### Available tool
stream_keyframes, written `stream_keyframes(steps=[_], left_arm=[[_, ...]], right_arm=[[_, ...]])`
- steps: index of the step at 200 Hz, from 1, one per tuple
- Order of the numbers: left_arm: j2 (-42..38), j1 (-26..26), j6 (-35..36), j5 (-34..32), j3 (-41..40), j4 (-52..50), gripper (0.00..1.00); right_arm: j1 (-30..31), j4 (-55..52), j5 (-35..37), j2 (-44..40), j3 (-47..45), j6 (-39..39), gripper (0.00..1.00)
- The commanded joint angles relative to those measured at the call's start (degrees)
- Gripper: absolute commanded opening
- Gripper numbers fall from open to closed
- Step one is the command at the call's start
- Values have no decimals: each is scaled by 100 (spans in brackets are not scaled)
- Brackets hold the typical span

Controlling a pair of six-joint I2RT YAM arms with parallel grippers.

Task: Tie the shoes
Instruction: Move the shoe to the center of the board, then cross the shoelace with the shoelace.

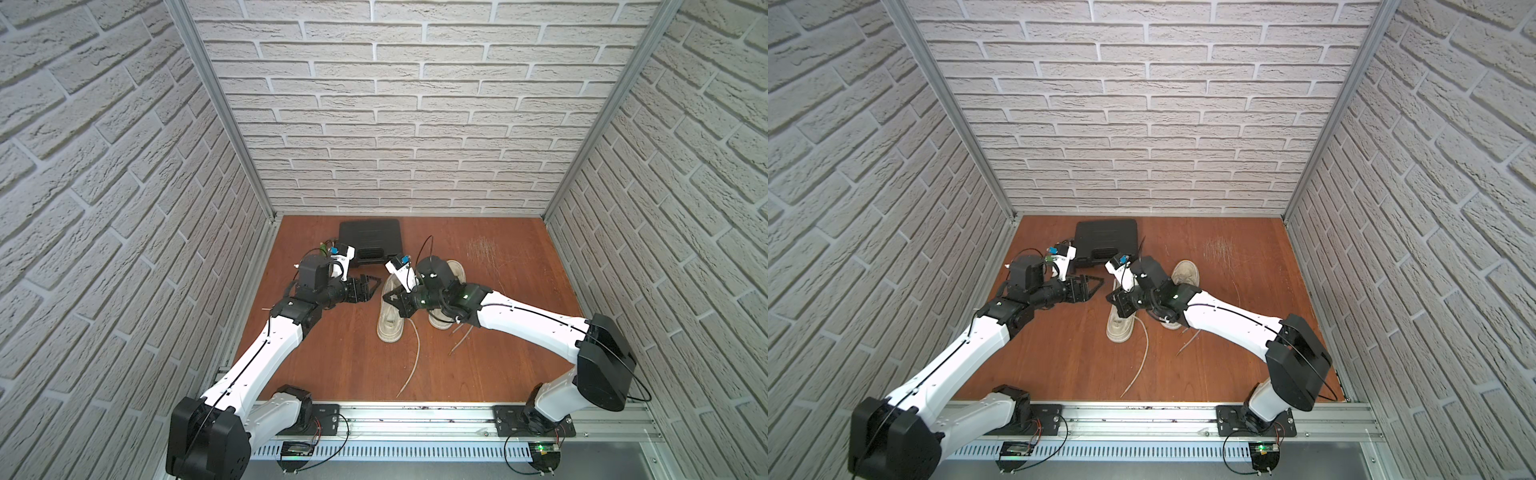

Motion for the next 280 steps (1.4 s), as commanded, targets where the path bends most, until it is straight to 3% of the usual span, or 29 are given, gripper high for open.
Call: stream_keyframes(steps=[1, 28, 71, 126, 179, 216, 246, 263, 280], left_arm=[[114, -13, 522, 391, -254, 1016, 86], [760, -247, 985, 972, -368, 1772, 84], [1705, -460, 1400, 1475, -206, 2737, 82], [2497, -569, 1691, 1932, 337, 2796, 78], [2868, -605, 1681, 2165, 629, 2902, 67], [3028, -647, 1579, 2279, 753, 3046, 52], [3028, -583, 1550, 2108, 743, 3042, 24], [2957, -486, 1455, 1938, 644, 3028, 0], [2869, -304, 1373, 1852, 530, 2931, 0]], right_arm=[[-334, -389, -597, -172, 227, 272, 3], [-711, -496, -1132, -163, 339, 580, 3], [-910, -684, -1284, -181, 411, 638, 3], [-931, -619, -1414, -146, 411, 743, 3], [-944, -340, -1556, -70, 389, 952, 3], [-947, -406, -1573, 30, 443, 939, 3], [-977, -627, -1402, -28, 446, 813, 3], [-1052, -867, -1192, -74, 429, 639, 3], [-1118, -1370, -642, -30, 498, 273, 9]])
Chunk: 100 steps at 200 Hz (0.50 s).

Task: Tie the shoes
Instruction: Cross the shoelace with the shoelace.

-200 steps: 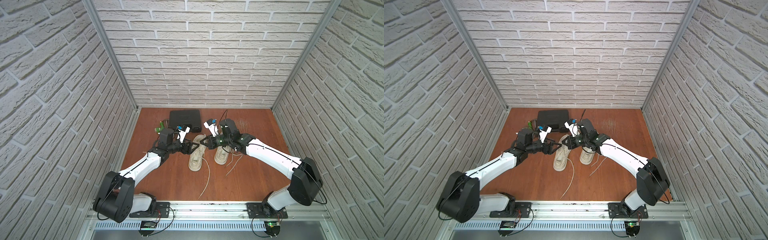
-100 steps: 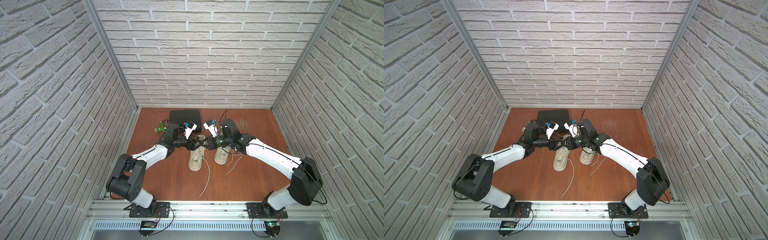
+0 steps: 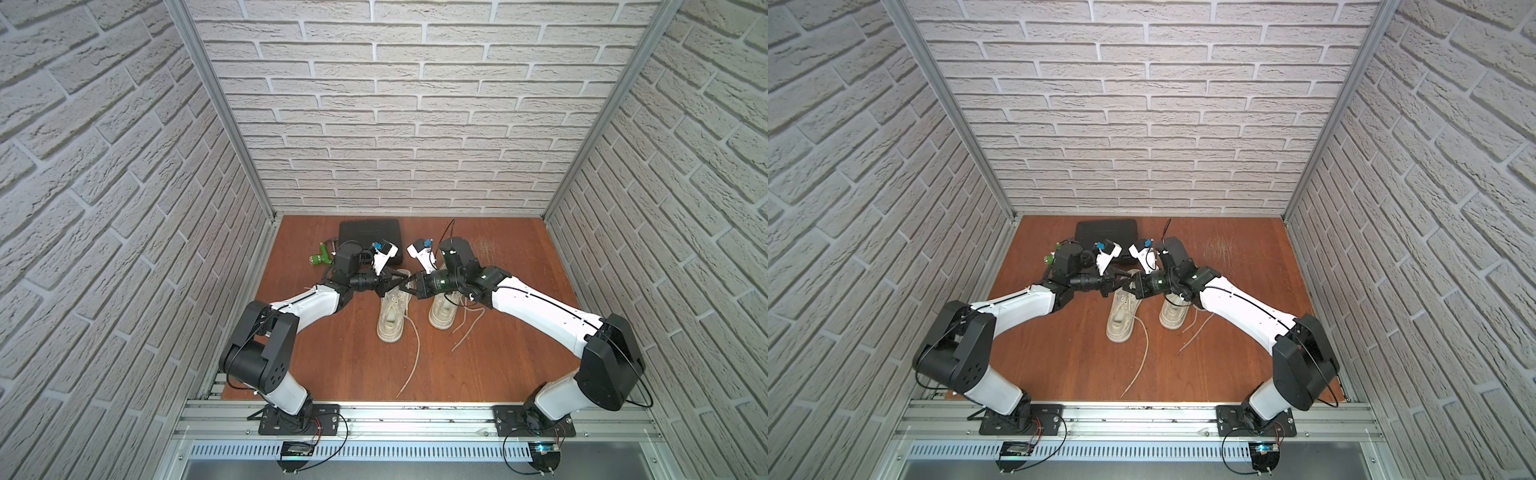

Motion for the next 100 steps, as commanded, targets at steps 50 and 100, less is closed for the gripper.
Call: stream_keyframes(steps=[50, 100], left_arm=[[-361, 461, -294, -173, -294, -427, 0], [-399, 697, -763, -99, 24, -1716, 0]], right_arm=[[-133, -1748, 2806, 676, 892, -1383, 38], [319, -2801, 3770, 176, 889, -1293, 59]])
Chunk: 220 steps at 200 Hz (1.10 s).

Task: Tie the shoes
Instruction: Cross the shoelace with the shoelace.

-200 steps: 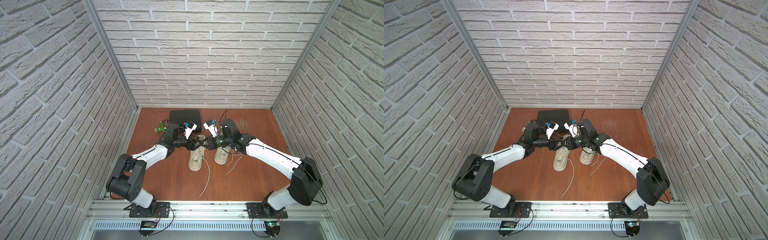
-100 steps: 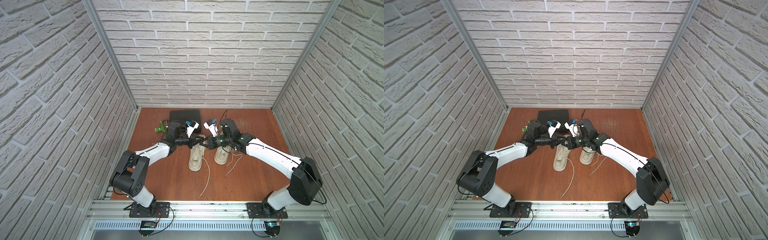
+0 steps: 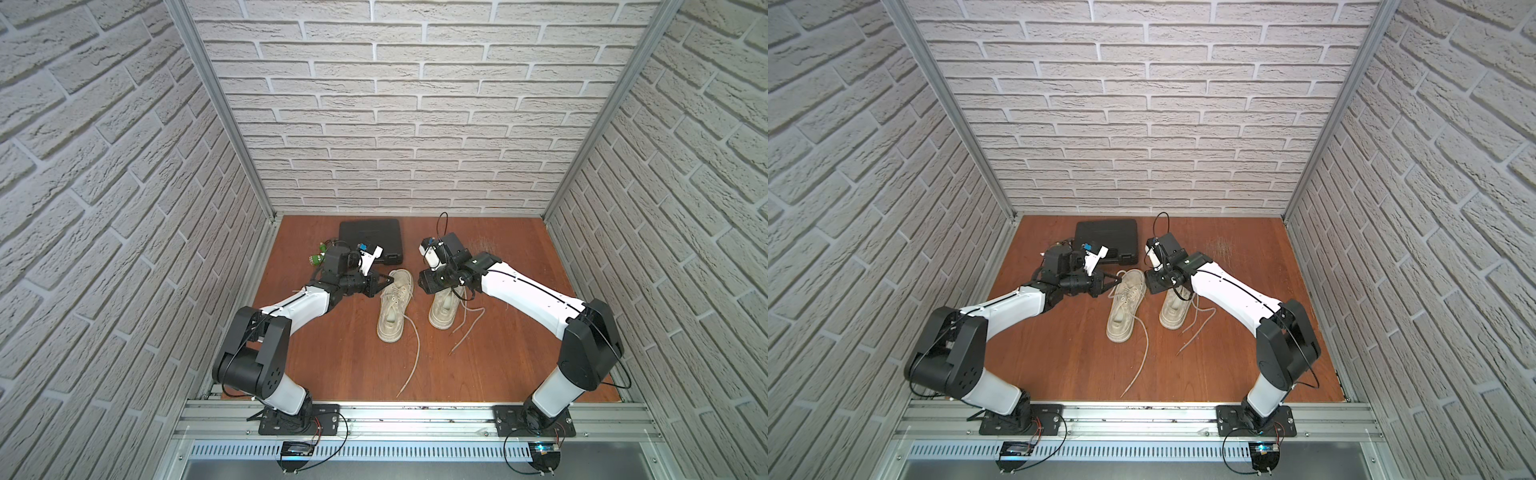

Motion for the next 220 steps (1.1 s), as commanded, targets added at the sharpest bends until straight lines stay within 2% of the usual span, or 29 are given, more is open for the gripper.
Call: stream_keyframes(steps=[1, 19, 48, 101, 163, 220], left_arm=[[-142, 184, -323, 83, 191, -650, 0], [-189, 300, -527, 133, 181, -678, 0], [-229, 325, -601, 148, 212, -610, 0], [-279, 330, -580, 148, 206, -578, 0], [-356, 326, -550, 112, 159, -558, 0], [-471, 328, -455, 19, 138, -659, 0]], right_arm=[[381, -685, 707, -551, -82, -44, 59], [840, -1007, 914, -759, -415, 407, 60], [1697, -906, 996, -833, -1129, 1423, 61], [2931, -658, 1168, 67, -1207, 2724, 64], [3253, -168, 828, 466, -1486, 3302, 64], [3288, -74, 741, 669, -1764, 3475, 55]])
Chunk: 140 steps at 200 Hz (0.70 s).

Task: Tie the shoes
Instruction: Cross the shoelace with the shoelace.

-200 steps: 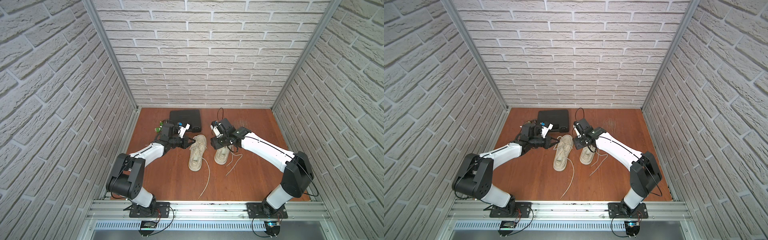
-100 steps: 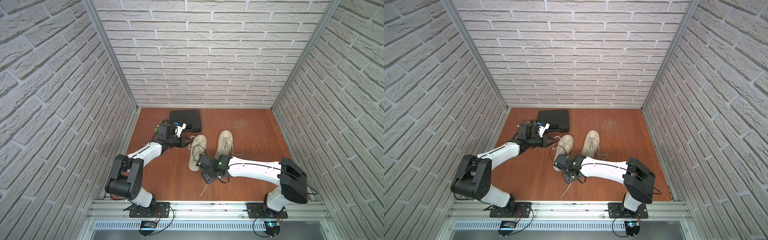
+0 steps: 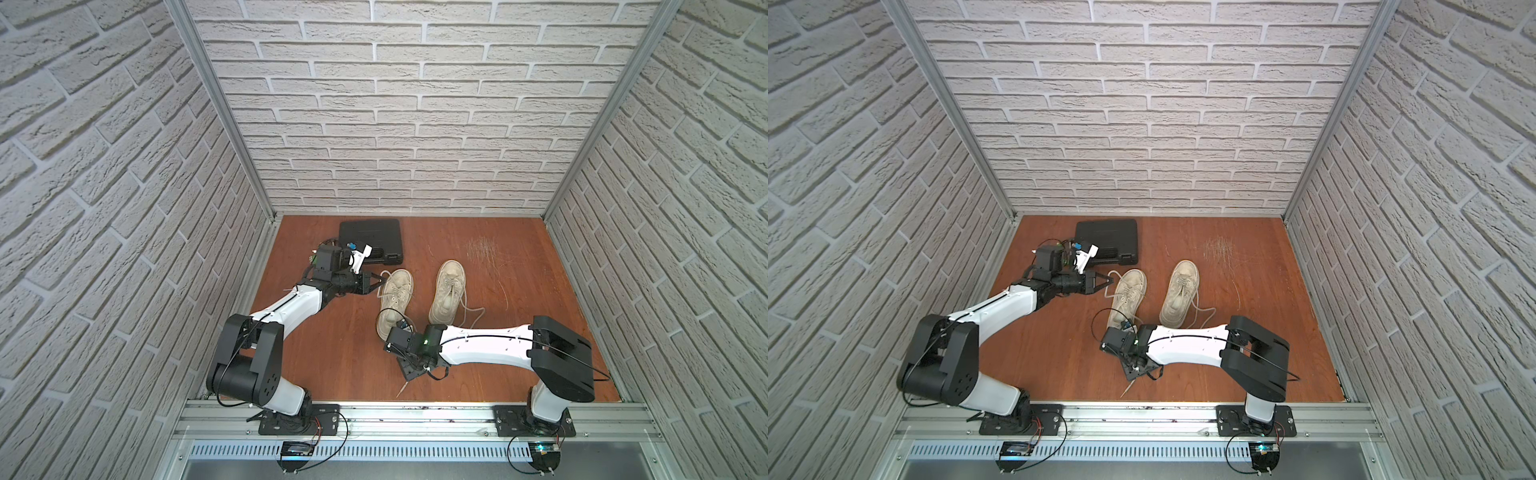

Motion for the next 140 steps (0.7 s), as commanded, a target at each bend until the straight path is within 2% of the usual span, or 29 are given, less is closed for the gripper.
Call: stream_keyframes(steps=[1, 25, 35, 77, 95, 116, 140], left_arm=[[-171, 9, 123, -16, 50, 52, 0], [-183, -4, 109, 20, 20, 110, 0], [-188, -19, 125, 30, 20, 128, 0], [-215, -51, 160, 124, -6, 242, 0], [-217, -102, 160, 243, -53, 442, 0], [-137, -203, 151, 393, -45, 589, 0], [10, -315, 52, 546, -24, 783, 0]], right_arm=[[43, 133, -73, 84, -193, 224, 55], [51, 190, -124, 170, -332, 302, 47], [51, 214, -140, 197, -387, 320, 40], [-83, 59, 217, -133, -665, 341, 3], [-321, 283, 225, -500, -791, 15, 2], [-649, 616, 120, -1104, -797, -739, 2], [-1297, 1196, -698, -1923, -890, -1397, 2]])
